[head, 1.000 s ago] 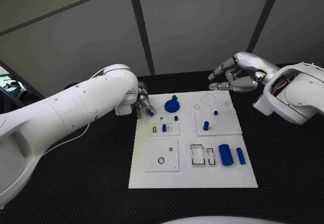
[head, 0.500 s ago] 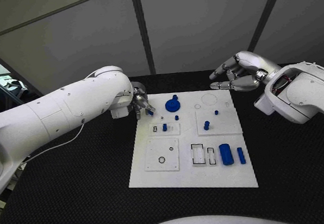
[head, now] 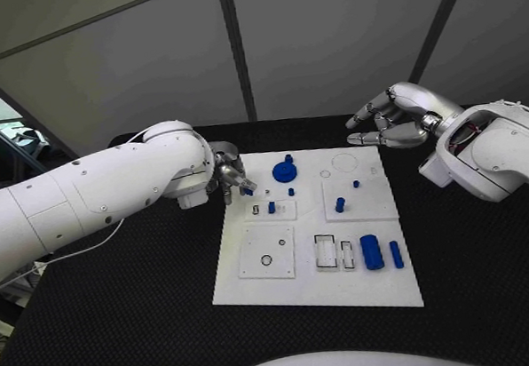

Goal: Assemble the parts on the task board

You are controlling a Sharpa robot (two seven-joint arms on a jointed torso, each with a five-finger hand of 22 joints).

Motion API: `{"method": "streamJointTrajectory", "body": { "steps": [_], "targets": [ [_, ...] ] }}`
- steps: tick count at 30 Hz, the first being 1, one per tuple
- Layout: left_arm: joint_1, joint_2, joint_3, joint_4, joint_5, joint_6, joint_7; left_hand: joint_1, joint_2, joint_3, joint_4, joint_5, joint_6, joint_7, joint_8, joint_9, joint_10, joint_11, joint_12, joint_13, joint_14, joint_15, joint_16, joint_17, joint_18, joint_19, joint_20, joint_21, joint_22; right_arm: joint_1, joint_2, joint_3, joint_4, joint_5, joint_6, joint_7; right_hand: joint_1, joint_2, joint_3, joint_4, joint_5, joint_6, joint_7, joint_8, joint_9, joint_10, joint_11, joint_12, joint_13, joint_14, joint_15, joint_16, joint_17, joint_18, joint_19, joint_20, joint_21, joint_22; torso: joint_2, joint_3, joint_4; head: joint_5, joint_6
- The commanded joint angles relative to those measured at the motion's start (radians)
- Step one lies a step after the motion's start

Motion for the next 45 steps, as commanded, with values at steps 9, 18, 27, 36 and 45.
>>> {"method": "streamJointTrajectory", "body": {
  "steps": [9,18,27,36,45],
  "targets": [
    [-0.037,-0.002,-0.002,0.037,-0.059,-0.051,-0.030,-0.020,-0.004,0.087,-0.068,0.003,0.000,-0.008,0.010,0.002,0.009,-0.002,0.010,0.006,0.008,-0.001,-0.005,0.001,0.012,0.012,0.001,0.010,0.082,0.002,0.003,0.001,-0.001,-0.004,0.003,0.006,-0.003,0.005,-0.001,0.007,0.006,0.003,0.000,-0.005,0.000,-0.004,0.002,-0.002,-0.001,0.049,-0.006,-0.004,0.023,0.010,-0.003,0.002,-0.004,-0.001,0.002,0.0002,-0.0013,0.005,-0.002],
    [-0.048,0.005,-0.012,0.043,-0.091,-0.037,-0.039,-0.023,-0.007,0.095,-0.071,0.003,0.000,-0.008,0.012,0.003,0.010,-0.003,0.012,0.008,0.008,-0.001,-0.005,0.001,0.012,0.013,0.001,0.010,0.084,0.002,0.003,0.001,-0.001,-0.005,0.003,0.005,-0.003,0.005,-0.001,0.007,0.006,0.003,0.000,-0.005,0.000,-0.004,0.002,-0.002,-0.001,0.049,-0.006,-0.004,0.023,0.010,-0.003,0.002,-0.004,-0.001,0.001,0.0007,-0.0016,0.005,-0.005],
    [-0.052,0.006,-0.017,0.042,-0.114,-0.020,-0.048,-0.029,-0.012,0.104,-0.074,0.003,0.000,-0.008,0.016,0.005,0.009,-0.003,0.010,0.006,0.008,-0.001,-0.005,0.001,0.012,0.012,0.000,0.009,0.082,0.002,0.002,0.001,0.001,-0.007,0.002,0.005,-0.002,0.004,-0.002,0.007,0.008,0.004,0.000,-0.005,0.000,-0.004,0.002,-0.002,-0.001,0.049,-0.007,-0.003,0.025,0.010,-0.002,0.002,-0.004,0.000,0.001,-0.0002,-0.0003,0.005,-0.005],
    [-0.053,0.008,-0.018,0.046,-0.119,-0.003,-0.054,-0.033,-0.018,0.114,-0.079,0.003,0.000,-0.009,0.021,0.007,0.009,-0.004,0.009,0.005,0.008,-0.001,-0.005,0.002,0.012,0.011,0.000,0.008,0.082,0.002,0.002,0.001,0.002,-0.007,0.003,0.005,-0.002,0.004,-0.002,0.007,0.008,0.004,0.000,-0.005,0.000,-0.004,0.002,-0.002,-0.001,0.049,-0.007,-0.003,0.025,0.010,-0.002,0.002,-0.004,0.000,0.002,-0.0001,-0.0006,0.005,-0.007],
    [-0.054,0.005,-0.019,0.054,-0.120,0.008,-0.053,-0.037,-0.024,0.127,-0.085,0.003,0.000,-0.010,0.026,0.009,0.009,-0.005,0.009,0.004,0.008,-0.002,-0.005,0.002,0.012,0.013,0.000,0.009,0.084,0.002,0.003,0.001,0.000,-0.007,0.004,0.005,-0.002,0.004,-0.002,0.007,0.008,0.004,0.000,-0.005,0.000,-0.004,0.002,-0.002,-0.001,0.049,-0.007,-0.003,0.025,0.010,-0.002,0.002,-0.004,0.000,0.001,0.0001,-0.0009,0.005,-0.009]
  ]
}}
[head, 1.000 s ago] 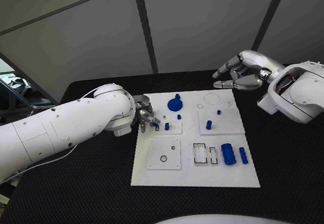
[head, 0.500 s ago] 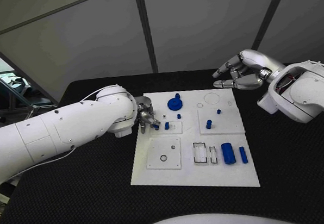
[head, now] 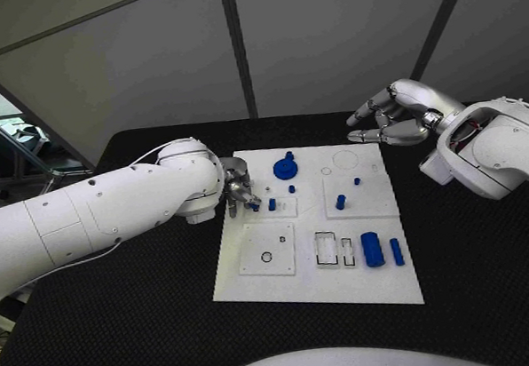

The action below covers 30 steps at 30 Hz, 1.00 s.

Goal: Assemble the parts on the task board

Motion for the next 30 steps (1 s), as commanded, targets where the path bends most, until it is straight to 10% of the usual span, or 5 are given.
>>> {"method": "streamJointTrajectory", "body": {
  "steps": [1,30],
  "targets": [
    [-0.004,-0.001,-0.003,0.004,-0.013,0.030,-0.018,0.001,0.007,0.067,-0.061,0.004,0.001,-0.007,0.005,0.001,0.005,-0.001,-0.002,-0.002,0.008,-0.002,-0.005,0.001,0.012,0.005,0.000,0.003,0.084,0.002,0.001,0.001,0.001,-0.003,0.003,0.005,-0.002,0.004,0.001,0.005,0.003,0.004,0.000,-0.005,0.000,-0.004,0.002,-0.002,0.000,0.049,-0.007,-0.003,0.026,0.010,-0.002,0.002,-0.004,0.000,0.000,0.0001,-0.0003,0.000,0.000],
    [-0.004,0.028,-0.003,-0.017,-0.014,0.074,-0.021,-0.045,-0.010,0.084,-0.051,0.003,0.013,-0.012,0.028,0.010,0.011,-0.004,0.000,0.000,0.009,-0.002,-0.005,0.002,0.011,0.009,0.000,0.005,0.089,0.002,0.003,0.001,-0.002,-0.003,0.005,0.006,-0.003,0.003,0.000,0.006,0.004,0.005,0.000,-0.004,0.001,-0.004,0.002,-0.003,-0.001,0.049,-0.007,-0.004,0.024,0.010,-0.003,0.002,-0.005,-0.002,0.000,0.0011,-0.0011,-0.002,-0.006]
  ]
}}
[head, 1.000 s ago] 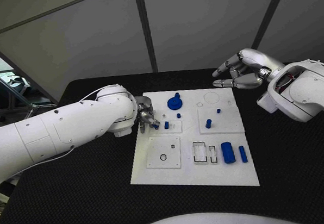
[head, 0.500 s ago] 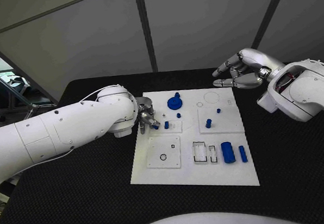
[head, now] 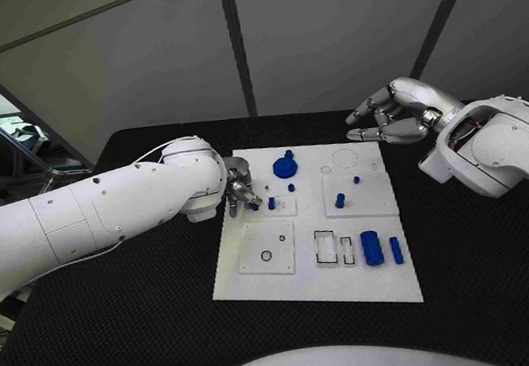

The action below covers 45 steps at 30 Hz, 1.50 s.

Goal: Assemble the parts on the task board

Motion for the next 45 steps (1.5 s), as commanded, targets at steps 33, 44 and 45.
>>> {"method": "streamJointTrajectory", "body": {
  "steps": [33,44,45],
  "targets": [
    [-0.004,0.021,-0.004,-0.027,0.000,0.011,-0.033,-0.179,-0.081,-0.240,0.100,0.003,0.043,-0.016,0.012,-0.004,0.014,-0.008,0.007,0.007,0.011,-0.006,-0.006,0.005,0.007,0.021,-0.002,0.014,0.107,0.002,-0.003,0.001,0.004,-0.003,0.001,0.005,-0.010,0.001,-0.005,0.013,0.004,0.005,0.000,-0.005,0.001,-0.006,0.002,-0.005,-0.002,0.049,-0.007,-0.006,0.023,0.010,-0.004,0.002,-0.007,-0.003,0.000,-0.0006,0.0003,-0.007,-0.002],
    [-0.004,0.009,-0.002,-0.024,-0.001,-0.022,-0.027,-0.150,-0.061,-0.296,0.118,0.003,0.044,-0.017,0.009,-0.008,0.013,-0.009,0.007,0.007,0.011,-0.006,-0.006,0.006,0.007,0.020,-0.003,0.012,0.107,0.002,-0.004,0.001,0.003,-0.003,0.000,0.006,-0.010,0.001,-0.005,0.013,0.004,0.005,0.000,-0.005,0.001,-0.006,0.002,-0.005,-0.002,0.049,-0.007,-0.006,0.023,0.010,-0.004,0.002,-0.007,-0.003,0.000,-0.0011,0.0000,-0.009,-0.001],
    [-0.004,0.008,0.000,-0.023,-0.001,-0.024,-0.026,-0.150,-0.061,-0.296,0.118,0.003,0.044,-0.017,0.009,-0.008,0.013,-0.009,0.007,0.007,0.011,-0.006,-0.006,0.006,0.007,0.020,-0.003,0.012,0.107,0.002,-0.004,0.001,0.003,-0.003,0.000,0.006,-0.010,0.001,-0.005,0.013,0.004,0.005,0.000,-0.005,0.001,-0.006,0.002,-0.005,-0.002,0.049,-0.007,-0.006,0.023,0.010,-0.004,0.002,-0.007,-0.003,0.000,-0.0010,0.0002,-0.009,0.000]
  ]
}}
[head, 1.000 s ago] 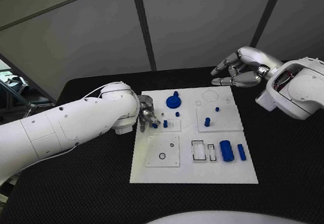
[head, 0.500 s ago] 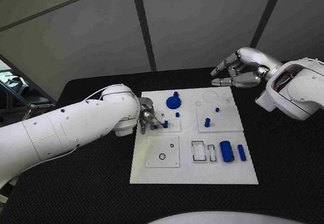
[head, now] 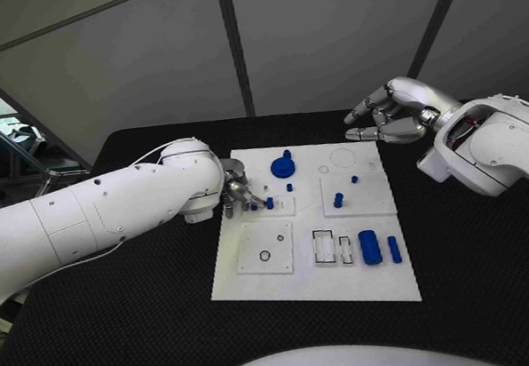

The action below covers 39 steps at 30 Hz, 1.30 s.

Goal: Assemble the parts on the task board

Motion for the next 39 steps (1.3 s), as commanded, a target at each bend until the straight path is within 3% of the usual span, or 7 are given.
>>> {"method": "streamJointTrajectory", "body": {
  "steps": [1,14,19,21,27,33,39],
  "targets": [
    [0.001,-0.004,0.008,0.004,0.003,-0.029,0.003,0.009,0.007,-0.010,0.002,0.004,0.003,0.002,-0.006,-0.001,-0.004,0.003,0.001,-0.002,0.007,-0.002,-0.006,0.002,0.008,0.005,-0.003,-0.001,0.106,0.002,0.000,0.001,0.001,-0.002,-0.001,0.006,-0.010,0.001,0.001,0.007,0.004,0.005,0.000,-0.005,0.001,-0.006,0.002,-0.005,-0.001,0.049,-0.007,-0.006,0.023,0.010,-0.004,0.002,-0.003,-0.001,0.000,0.0000,-0.0001,-0.001,0.001],
    [0.001,-0.029,0.081,0.029,0.004,-0.109,0.026,0.013,-0.003,-0.119,0.062,0.004,-0.019,0.010,-0.011,-0.004,-0.024,0.010,-0.021,-0.029,0.006,0.001,-0.008,0.002,0.016,-0.015,0.000,-0.029,0.079,0.002,0.000,0.001,0.000,-0.002,-0.001,0.007,-0.012,0.001,0.000,0.009,0.005,0.004,0.000,-0.005,0.000,-0.007,0.002,-0.006,-0.002,0.048,-0.007,-0.008,0.021,0.011,-0.006,0.002,-0.006,-0.004,0.000,0.0011,-0.0012,-0.004,0.003],
    [0.003,-0.029,0.088,0.023,0.008,-0.214,0.098,0.048,0.016,-0.189,0.062,0.007,-0.120,0.053,-0.054,-0.030,-0.210,0.050,-0.214,-0.258,-0.057,0.030,-0.031,-0.010,0.066,-0.172,0.021,-0.225,-0.115,0.002,-0.009,0.001,0.001,-0.005,-0.003,-0.001,-0.011,0.002,0.000,0.009,0.007,0.003,0.000,-0.006,0.000,-0.010,0.002,-0.010,-0.006,0.047,-0.007,-0.012,0.014,0.013,-0.011,0.002,-0.011,-0.013,0.000,0.0018,0.0032,-0.004,0.007],
    [0.003,-0.023,0.080,0.019,0.008,-0.249,0.151,0.127,0.019,-0.198,0.048,0.011,-0.182,0.086,-0.082,-0.053,-0.394,0.081,-0.372,-0.430,-0.150,0.059,-0.012,-0.034,0.104,-0.326,0.041,-0.412,-0.285,0.002,-0.010,0.001,-0.001,-0.006,-0.004,-0.003,-0.010,0.002,0.000,0.010,0.009,0.003,0.000,-0.006,0.000,-0.015,0.002,-0.016,-0.012,0.046,-0.007,-0.014,0.011,0.014,-0.014,0.002,-0.015,-0.017,0.000,0.0023,0.0014,-0.002,0.008],
    [0.004,0.009,0.034,0.000,-0.003,-0.373,0.381,0.408,0.031,-0.147,-0.032,0.007,-0.245,0.120,-0.147,-0.142,-0.600,0.126,-0.536,-0.567,-0.312,0.108,-0.032,-0.110,0.137,-0.517,0.090,-0.661,-0.467,0.002,-0.008,0.001,-0.003,-0.007,-0.004,-0.005,-0.009,0.002,0.000,0.009,0.010,0.002,0.000,-0.006,0.000,-0.019,0.002,-0.020,-0.016,0.045,-0.007,-0.017,0.008,0.014,-0.016,0.002,-0.016,-0.020,0.002,0.0013,-0.0018,-0.011,0.017],
    [0.004,0.045,-0.011,-0.020,-0.109,-0.424,0.484,0.497,0.004,-0.085,-0.046,0.007,-0.165,0.123,-0.201,-0.238,-0.573,0.125,-0.627,-0.722,-0.270,0.101,0.000,-0.142,0.145,-0.489,0.092,-0.679,-0.481,0.002,-0.002,0.001,-0.002,-0.012,-0.001,-0.008,-0.001,0.002,0.004,0.009,0.031,0.001,0.000,-0.007,0.000,-0.023,0.002,-0.024,-0.018,0.044,-0.007,-0.019,0.007,0.015,-0.017,0.001,-0.019,-0.022,0.002,0.0016,-0.0031,-0.022,0.022],
    [0.004,0.075,-0.031,-0.043,-0.196,-0.417,0.512,0.487,-0.030,-0.095,-0.042,0.006,-0.156,0.112,-0.227,-0.272,-0.591,0.121,-0.643,-0.761,-0.226,0.090,0.036,-0.140,0.145,-0.466,0.084,-0.665,-0.472,0.002,0.001,0.001,0.001,-0.021,0.001,-0.012,0.003,0.001,0.006,0.012,0.058,0.001,0.000,-0.007,0.000,-0.024,0.002,-0.024,-0.018,0.044,-0.007,-0.021,0.006,0.014,-0.016,0.001,-0.021,-0.022,0.005,0.0011,-0.0033,-0.025,0.025]
  ]
}}
